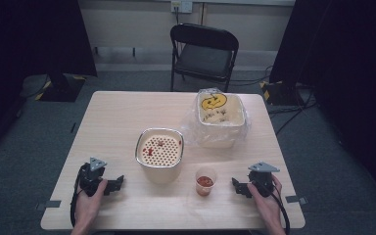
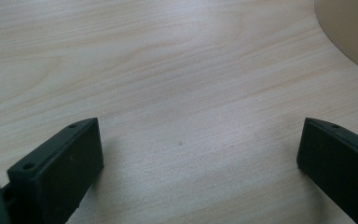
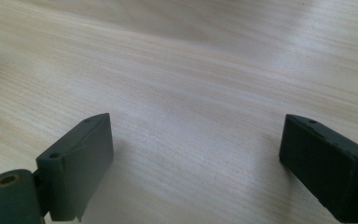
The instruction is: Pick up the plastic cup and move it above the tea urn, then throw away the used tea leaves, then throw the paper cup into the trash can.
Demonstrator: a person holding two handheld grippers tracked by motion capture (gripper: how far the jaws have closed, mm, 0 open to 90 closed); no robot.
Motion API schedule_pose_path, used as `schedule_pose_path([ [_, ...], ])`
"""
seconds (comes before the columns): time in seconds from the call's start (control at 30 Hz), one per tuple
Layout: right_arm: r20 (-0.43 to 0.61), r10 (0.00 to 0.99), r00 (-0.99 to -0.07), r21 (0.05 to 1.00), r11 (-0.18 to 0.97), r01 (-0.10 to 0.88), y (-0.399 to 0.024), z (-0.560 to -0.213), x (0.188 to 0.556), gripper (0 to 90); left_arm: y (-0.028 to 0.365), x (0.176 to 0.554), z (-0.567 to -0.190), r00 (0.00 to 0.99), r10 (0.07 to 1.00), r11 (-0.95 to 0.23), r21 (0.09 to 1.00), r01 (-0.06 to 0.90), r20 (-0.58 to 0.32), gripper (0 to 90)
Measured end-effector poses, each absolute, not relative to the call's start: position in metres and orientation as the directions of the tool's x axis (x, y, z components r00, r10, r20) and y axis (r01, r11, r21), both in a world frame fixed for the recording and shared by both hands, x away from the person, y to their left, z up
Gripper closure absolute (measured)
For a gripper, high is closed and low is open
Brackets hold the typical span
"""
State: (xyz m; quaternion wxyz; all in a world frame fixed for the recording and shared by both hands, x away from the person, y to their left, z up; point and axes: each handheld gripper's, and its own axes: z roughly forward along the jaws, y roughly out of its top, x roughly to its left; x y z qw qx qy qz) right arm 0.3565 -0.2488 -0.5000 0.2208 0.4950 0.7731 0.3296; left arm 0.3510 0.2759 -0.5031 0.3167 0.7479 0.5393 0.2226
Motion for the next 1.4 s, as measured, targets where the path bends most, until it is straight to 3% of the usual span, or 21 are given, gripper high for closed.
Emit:
schedule_pose_path([
  [0.1,-0.016,0.913,-0.408,0.729,0.290,0.621,-0.248,-0.500,0.356,10.4,0.276,0.351,-0.503,0.319,0.948,-0.217,0.714,0.666,-0.009,0.0],
  [0.2,-0.015,0.916,-0.402,0.731,0.284,0.620,-0.248,-0.497,0.356,20.2,0.276,0.351,-0.503,0.319,0.948,-0.218,0.714,0.665,-0.008,0.0],
  [0.43,0.052,0.892,-0.450,0.751,0.262,0.606,-0.245,-0.486,0.345,17.7,0.276,0.351,-0.503,0.320,0.947,-0.218,0.714,0.666,-0.009,0.0],
  [0.87,0.100,0.758,-0.644,0.748,0.369,0.551,-0.211,-0.481,0.324,13.6,0.276,0.351,-0.503,0.319,0.948,-0.218,0.714,0.666,-0.008,0.0],
  [1.4,0.127,0.671,-0.731,0.776,0.391,0.494,-0.173,-0.477,0.326,14.0,0.276,0.351,-0.503,0.320,0.948,-0.218,0.714,0.666,-0.008,0.0],
])
